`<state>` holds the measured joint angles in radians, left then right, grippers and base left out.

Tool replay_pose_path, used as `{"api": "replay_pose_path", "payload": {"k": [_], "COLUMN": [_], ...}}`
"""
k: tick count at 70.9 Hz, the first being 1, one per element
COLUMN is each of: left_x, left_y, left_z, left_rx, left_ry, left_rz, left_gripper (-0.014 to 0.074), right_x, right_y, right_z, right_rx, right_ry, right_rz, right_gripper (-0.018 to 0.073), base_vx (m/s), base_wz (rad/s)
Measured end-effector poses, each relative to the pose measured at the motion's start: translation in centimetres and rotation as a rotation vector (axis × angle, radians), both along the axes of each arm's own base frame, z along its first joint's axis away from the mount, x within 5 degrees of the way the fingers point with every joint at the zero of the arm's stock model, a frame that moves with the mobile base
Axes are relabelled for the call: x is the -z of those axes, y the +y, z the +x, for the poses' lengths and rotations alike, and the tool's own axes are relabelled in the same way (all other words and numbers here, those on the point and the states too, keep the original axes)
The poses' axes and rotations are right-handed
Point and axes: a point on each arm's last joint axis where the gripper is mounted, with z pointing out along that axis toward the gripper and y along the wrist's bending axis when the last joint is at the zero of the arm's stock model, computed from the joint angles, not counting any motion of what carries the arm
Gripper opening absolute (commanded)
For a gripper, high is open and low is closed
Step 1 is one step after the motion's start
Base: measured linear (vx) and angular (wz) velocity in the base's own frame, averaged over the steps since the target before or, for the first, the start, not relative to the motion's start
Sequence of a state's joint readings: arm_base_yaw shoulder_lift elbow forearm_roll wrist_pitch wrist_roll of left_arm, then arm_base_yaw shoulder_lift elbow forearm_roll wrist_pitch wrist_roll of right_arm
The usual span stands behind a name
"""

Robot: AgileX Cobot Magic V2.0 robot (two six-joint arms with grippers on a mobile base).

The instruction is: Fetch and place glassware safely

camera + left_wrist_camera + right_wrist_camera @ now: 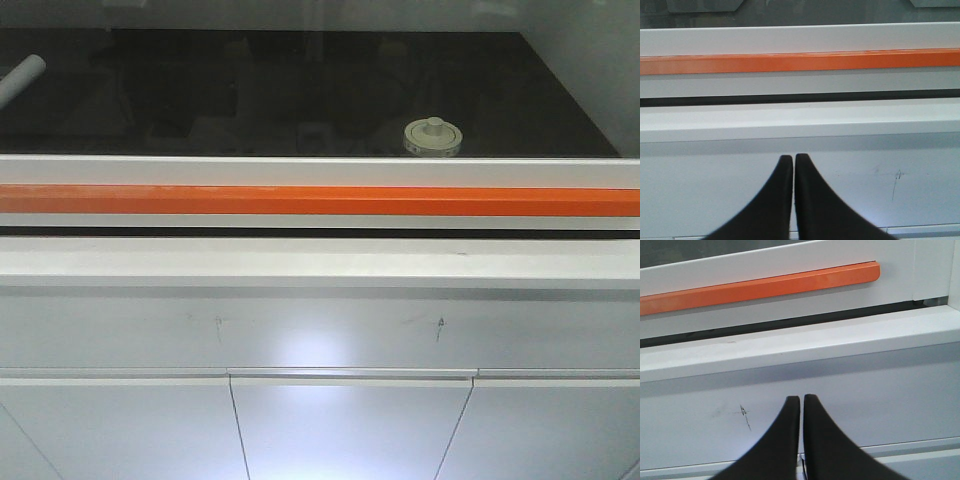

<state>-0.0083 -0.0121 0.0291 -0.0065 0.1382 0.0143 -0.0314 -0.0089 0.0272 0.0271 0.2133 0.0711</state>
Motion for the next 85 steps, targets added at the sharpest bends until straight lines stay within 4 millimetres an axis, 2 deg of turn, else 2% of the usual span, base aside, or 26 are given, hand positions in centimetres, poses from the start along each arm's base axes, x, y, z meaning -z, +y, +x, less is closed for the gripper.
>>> {"api": "replay_pose_path", "payload": {"k": [85], "left_x": [0.00], "left_y": [0.00], "left_z": [0.00], "left_rx": [0.000], "left_ry": [0.000], "left_rz": [0.000], "left_gripper": [-0.0007], "right_x": [0.01], "right_y": [0.00], "right_z": [0.00], "right_rx": [0.000], "right_ry": [0.001], "right_rz": [0.000], "right_gripper": [-0.0003], "base_vx": [0.00], "base_wz": [0.00]}}
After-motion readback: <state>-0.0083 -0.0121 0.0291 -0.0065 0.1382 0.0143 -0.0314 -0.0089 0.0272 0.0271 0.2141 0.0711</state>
